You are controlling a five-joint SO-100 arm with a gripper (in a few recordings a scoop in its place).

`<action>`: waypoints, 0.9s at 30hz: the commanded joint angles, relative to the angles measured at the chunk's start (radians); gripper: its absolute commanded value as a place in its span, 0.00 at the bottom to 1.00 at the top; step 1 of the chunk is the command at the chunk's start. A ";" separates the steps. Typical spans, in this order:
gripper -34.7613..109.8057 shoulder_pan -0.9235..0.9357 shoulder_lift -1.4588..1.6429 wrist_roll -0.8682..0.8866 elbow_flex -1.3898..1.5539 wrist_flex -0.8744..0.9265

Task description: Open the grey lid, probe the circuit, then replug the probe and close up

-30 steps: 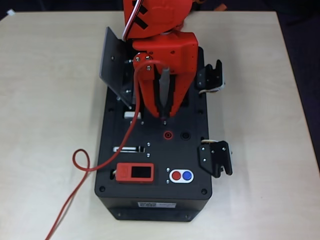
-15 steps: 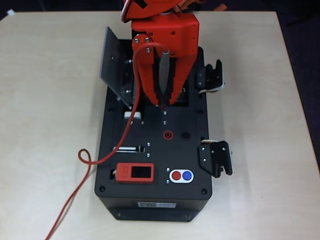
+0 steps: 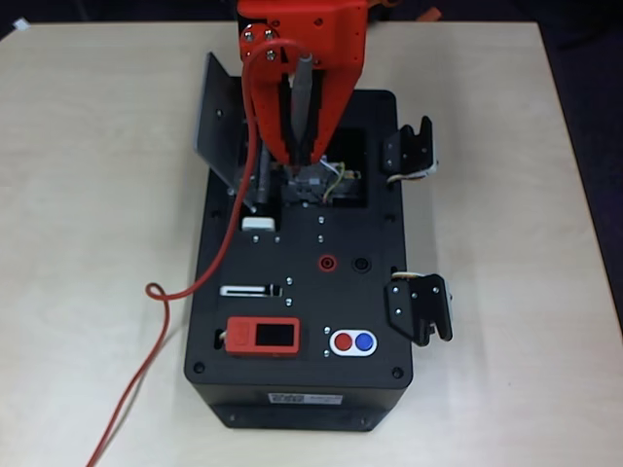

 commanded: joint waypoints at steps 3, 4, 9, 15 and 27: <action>0.24 0.009 0.160 -0.015 0.107 0.006; 0.24 0.011 0.179 -0.018 0.129 0.005; 0.24 0.011 0.282 -0.026 0.264 -0.034; 0.24 0.008 0.394 -0.038 0.439 -0.110; 0.24 -0.003 0.551 -0.038 0.710 -0.259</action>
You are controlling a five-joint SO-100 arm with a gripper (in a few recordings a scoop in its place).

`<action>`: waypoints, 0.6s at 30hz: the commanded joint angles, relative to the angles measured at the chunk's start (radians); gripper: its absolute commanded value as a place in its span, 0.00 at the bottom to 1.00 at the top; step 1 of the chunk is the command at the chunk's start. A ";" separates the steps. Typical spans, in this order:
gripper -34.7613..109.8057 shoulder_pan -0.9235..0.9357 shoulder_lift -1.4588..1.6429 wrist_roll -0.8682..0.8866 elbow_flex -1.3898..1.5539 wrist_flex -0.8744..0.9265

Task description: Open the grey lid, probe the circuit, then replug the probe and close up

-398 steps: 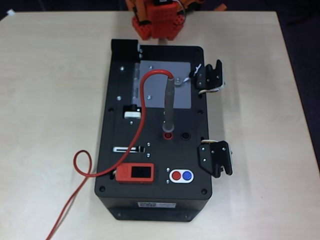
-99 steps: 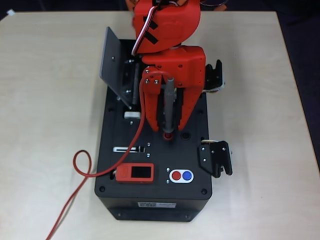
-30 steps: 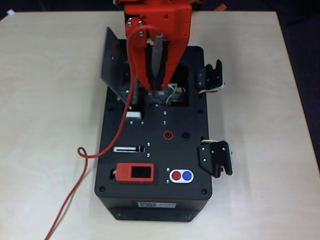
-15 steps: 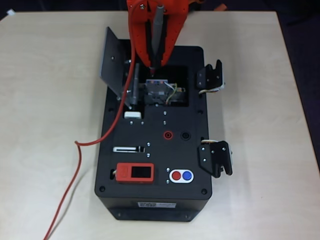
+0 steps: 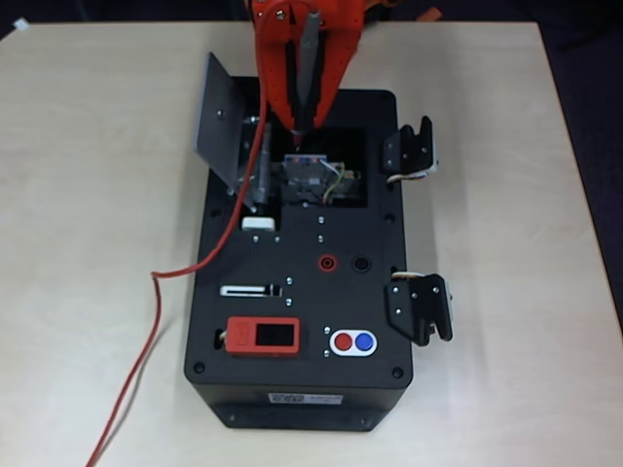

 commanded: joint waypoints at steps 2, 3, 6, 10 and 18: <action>0.24 -0.006 0.078 0.002 0.063 -0.034; 0.24 -0.008 0.086 0.002 0.074 -0.040; 0.24 -0.014 0.109 0.009 0.112 -0.058; 0.24 -0.017 0.146 0.009 0.175 -0.091; 0.24 -0.012 0.167 0.002 0.213 -0.106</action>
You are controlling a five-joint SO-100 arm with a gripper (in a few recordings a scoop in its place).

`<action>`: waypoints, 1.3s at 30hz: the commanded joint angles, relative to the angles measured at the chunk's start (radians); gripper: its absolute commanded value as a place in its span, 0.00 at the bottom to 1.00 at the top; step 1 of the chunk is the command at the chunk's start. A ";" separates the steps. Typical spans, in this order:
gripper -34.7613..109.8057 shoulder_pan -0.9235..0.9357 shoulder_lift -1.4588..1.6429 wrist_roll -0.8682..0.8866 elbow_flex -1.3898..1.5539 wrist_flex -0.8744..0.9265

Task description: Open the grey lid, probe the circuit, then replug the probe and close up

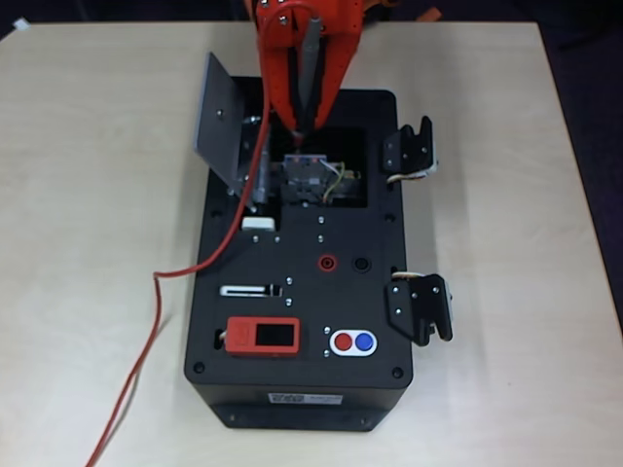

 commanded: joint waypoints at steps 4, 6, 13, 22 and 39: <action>0.24 0.005 0.037 -0.017 0.018 -0.018; 0.24 0.011 0.037 -0.025 0.018 -0.021; 0.24 0.020 0.035 -0.035 0.020 -0.025; 0.24 0.026 0.038 -0.044 0.041 -0.037; 0.24 0.040 0.066 -0.057 0.092 -0.051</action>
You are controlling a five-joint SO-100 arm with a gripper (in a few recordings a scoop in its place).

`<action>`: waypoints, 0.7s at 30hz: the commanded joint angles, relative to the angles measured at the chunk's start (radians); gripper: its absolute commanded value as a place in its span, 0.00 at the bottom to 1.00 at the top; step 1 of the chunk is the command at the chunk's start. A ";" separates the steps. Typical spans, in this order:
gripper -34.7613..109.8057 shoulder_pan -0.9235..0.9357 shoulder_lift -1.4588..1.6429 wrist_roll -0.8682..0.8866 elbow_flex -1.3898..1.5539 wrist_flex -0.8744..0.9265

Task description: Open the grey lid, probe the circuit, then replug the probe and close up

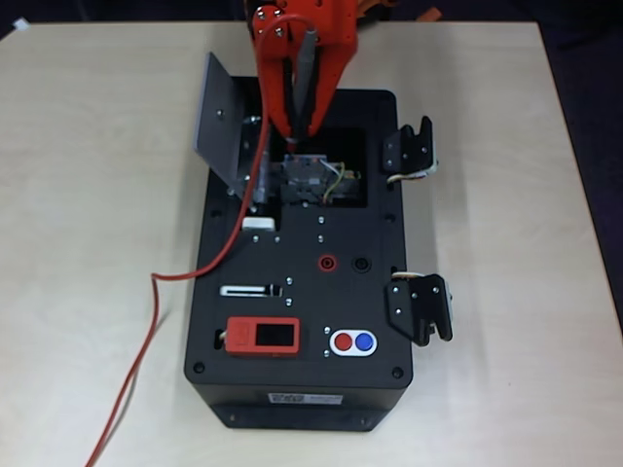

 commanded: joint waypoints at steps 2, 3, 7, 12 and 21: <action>0.24 0.017 0.051 -0.005 0.025 -0.015; 0.24 0.017 0.054 -0.003 0.031 -0.020; 0.24 0.009 0.066 0.006 0.057 -0.038; 0.24 -0.008 0.100 0.031 0.129 -0.091; 0.24 -0.025 0.179 0.061 0.295 -0.212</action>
